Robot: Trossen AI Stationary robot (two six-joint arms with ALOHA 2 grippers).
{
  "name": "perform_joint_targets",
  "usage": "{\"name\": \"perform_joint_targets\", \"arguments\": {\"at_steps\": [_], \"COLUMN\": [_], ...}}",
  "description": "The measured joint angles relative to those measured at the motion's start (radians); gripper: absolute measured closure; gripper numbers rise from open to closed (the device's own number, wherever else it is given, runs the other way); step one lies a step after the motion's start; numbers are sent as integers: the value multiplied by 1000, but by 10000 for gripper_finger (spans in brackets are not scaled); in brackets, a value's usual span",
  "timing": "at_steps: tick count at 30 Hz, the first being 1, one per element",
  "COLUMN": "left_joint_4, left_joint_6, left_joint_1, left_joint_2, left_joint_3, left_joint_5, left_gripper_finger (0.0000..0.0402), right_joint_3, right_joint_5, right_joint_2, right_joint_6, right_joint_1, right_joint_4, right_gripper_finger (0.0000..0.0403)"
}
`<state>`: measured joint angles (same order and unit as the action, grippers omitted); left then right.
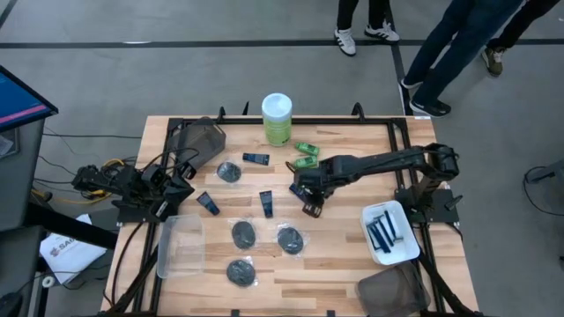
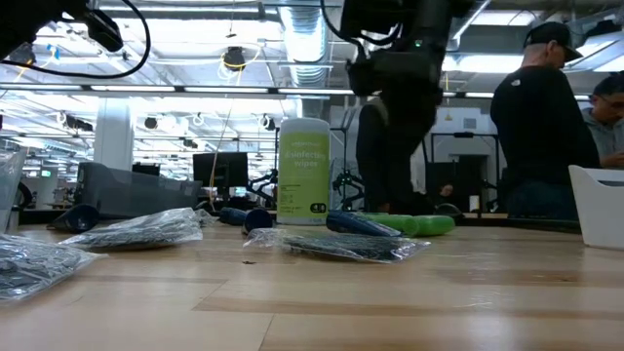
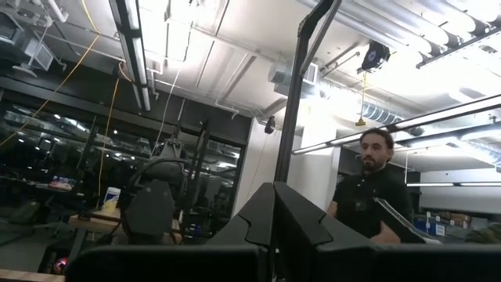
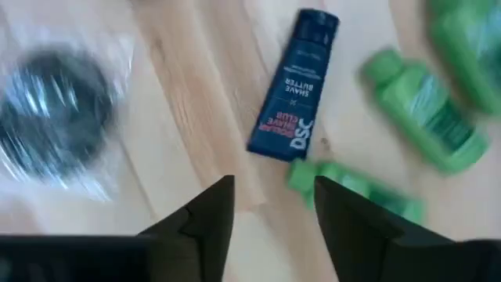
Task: Pick & Place Travel size toiletries
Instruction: Put the green shampoo into the bottom black bin
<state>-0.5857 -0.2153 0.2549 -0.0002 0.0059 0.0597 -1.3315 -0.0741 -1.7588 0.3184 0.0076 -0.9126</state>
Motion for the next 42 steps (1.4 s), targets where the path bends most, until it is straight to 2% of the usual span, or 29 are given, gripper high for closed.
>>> {"name": "perform_joint_targets", "arguments": {"at_steps": [3,6,10,19,26,30,34,38,42], "left_joint_4": [0,0,0,-8,-8,-8,-8,-7,-7], "left_joint_6": [0,0,0,0,0,0,0,0,0], "left_joint_1": [0,0,0,0,0,0,0,0,0], "left_joint_2": [0,0,0,0,0,0,0,0,0], "left_joint_3": [0,0,0,0,0,0,0,0,0], "left_joint_5": [0,0,-2,-3,1,0,0,0,0], "left_gripper_finger": [399,399,399,399,399,399,399,399,399], "right_joint_3": [-5,-2,0,-1,-5,-14,-59,-106,-129], "right_joint_5": [0,-1,-19,-37,-41,-41,-38,-36,-43], "right_joint_2": [-46,-91,-159,-212,-255,-258,-219,-161,-116], "right_joint_6": [-194,-360,-480,-569,-576,-467,-285,-27,303], "right_joint_1": [-5,-4,0,-9,-29,-21,-29,-40,-46], "right_joint_4": [50,26,-12,-21,-17,-24,-26,-34,-85], "right_gripper_finger": [201,169,149,165,206,230,234,214,177]}}
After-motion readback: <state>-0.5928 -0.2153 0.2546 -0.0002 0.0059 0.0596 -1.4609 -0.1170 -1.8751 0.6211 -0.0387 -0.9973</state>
